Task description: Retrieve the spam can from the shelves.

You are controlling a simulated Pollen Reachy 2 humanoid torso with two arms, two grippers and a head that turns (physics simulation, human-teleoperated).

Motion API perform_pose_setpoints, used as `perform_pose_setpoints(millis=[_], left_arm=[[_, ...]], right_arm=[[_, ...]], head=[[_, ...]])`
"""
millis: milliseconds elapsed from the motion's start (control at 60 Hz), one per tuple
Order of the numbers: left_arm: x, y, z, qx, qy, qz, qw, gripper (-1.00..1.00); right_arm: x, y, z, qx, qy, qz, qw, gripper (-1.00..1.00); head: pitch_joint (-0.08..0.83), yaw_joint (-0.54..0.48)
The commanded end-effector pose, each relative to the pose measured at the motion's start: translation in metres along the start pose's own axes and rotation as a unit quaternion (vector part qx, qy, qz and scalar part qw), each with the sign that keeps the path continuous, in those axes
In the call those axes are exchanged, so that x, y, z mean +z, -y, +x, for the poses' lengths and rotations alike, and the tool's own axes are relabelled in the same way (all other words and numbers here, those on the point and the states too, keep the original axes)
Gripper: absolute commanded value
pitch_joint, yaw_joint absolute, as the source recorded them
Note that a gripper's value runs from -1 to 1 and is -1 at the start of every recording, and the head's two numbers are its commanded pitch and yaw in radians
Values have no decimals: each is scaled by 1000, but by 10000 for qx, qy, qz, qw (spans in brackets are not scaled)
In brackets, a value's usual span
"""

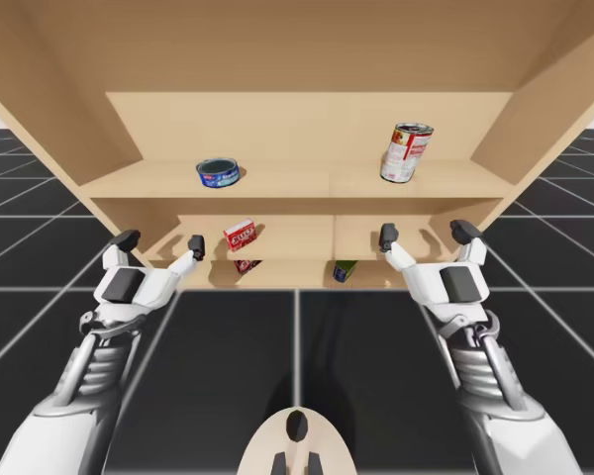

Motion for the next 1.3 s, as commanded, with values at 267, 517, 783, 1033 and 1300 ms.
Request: perform_pose_setpoints(millis=[267,517,783,1033,1300], left_arm=[[0,1,1,107,21,-35,9999,-1000],[0,1,0,146,12,-66,9999,-1000],[-1,1,-1,141,-8,-68,9999,-1000],[-1,1,-1,117,-25,-51,9999,-1000],[-1,1,-1,121,-21,-43,9999,-1000]], right_arm=[[7,-14,6,-317,-279,267,9987,-1000],[57,-31,43,-394,-545,1223,9902,-1000],[113,-41,20,-507,-1068,1874,9752,-1000],[111,-47,-30,-726,-1474,2076,9643,-1000],[66,-48,-69,-649,-1769,1692,9674,-1000]], head=[[572,-224],[573,-218],[585,-200],[592,-187],[596,-183]])
